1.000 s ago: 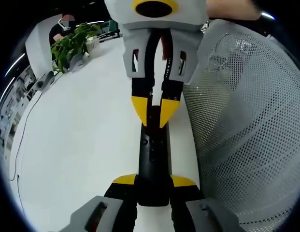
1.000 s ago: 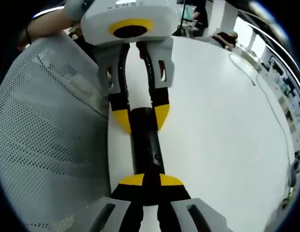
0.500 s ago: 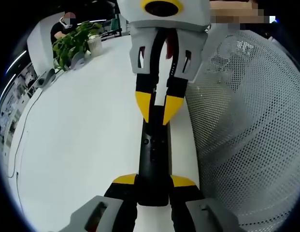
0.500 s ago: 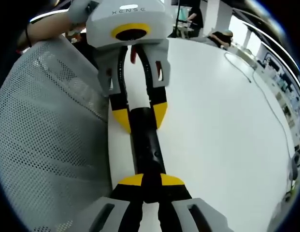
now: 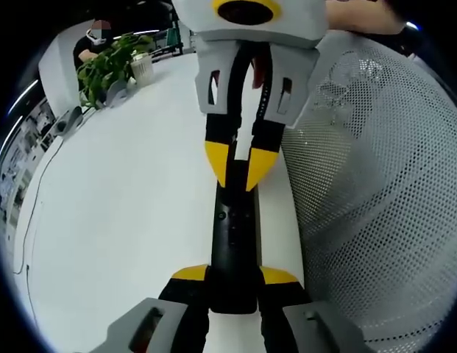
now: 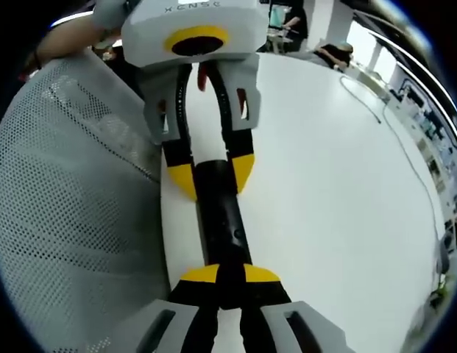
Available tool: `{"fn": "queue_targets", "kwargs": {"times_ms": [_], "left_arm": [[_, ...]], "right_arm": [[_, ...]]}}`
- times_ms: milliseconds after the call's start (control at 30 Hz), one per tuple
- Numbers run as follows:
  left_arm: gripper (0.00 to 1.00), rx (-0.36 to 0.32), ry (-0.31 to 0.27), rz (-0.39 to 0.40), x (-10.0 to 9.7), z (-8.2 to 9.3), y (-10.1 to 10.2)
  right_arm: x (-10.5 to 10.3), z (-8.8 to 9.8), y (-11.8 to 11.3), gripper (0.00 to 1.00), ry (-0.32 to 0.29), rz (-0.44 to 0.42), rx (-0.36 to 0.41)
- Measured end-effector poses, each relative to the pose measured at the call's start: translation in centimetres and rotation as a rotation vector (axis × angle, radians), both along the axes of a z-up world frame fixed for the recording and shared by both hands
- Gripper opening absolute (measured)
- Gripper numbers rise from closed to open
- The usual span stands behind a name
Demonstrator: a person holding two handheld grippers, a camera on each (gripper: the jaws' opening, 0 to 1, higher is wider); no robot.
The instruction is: Press the specified remote control buttons in sequence, fully releasing each button before pressing the next.
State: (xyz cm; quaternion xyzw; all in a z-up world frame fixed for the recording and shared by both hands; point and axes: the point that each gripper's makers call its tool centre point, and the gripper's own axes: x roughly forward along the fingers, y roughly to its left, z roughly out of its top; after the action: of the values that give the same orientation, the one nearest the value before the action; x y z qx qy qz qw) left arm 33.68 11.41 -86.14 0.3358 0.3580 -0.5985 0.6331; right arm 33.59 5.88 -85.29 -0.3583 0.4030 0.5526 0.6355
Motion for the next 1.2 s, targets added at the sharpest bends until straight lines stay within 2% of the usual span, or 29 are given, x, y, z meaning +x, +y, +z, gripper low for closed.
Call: {"fn": "queue_targets", "kwargs": {"times_ms": [367,533,600,900,1200], "left_arm": [[0.25,-0.013,0.015,0.024,0.02,-0.01,0.00],[0.25,-0.012,0.013,0.021,0.05,-0.02,0.00],[0.25,-0.015,0.014,0.023,0.05,-0.01,-0.01],[0.25,-0.021,0.012,0.023,0.07,-0.03,-0.01],[0.25,-0.023,0.011,0.019,0.07,-0.03,-0.02]], "right_arm": [[0.18,0.10,-0.34,0.03,0.018,-0.027,0.042],[-0.24,0.11,-0.63,0.05,0.010,-0.010,0.043],[-0.19,0.07,-0.61,0.05,-0.015,0.011,0.040],[0.01,0.08,-0.60,0.04,-0.020,0.015,0.046],[0.04,-0.02,-0.36,0.02,-0.063,0.061,-0.008]]}}
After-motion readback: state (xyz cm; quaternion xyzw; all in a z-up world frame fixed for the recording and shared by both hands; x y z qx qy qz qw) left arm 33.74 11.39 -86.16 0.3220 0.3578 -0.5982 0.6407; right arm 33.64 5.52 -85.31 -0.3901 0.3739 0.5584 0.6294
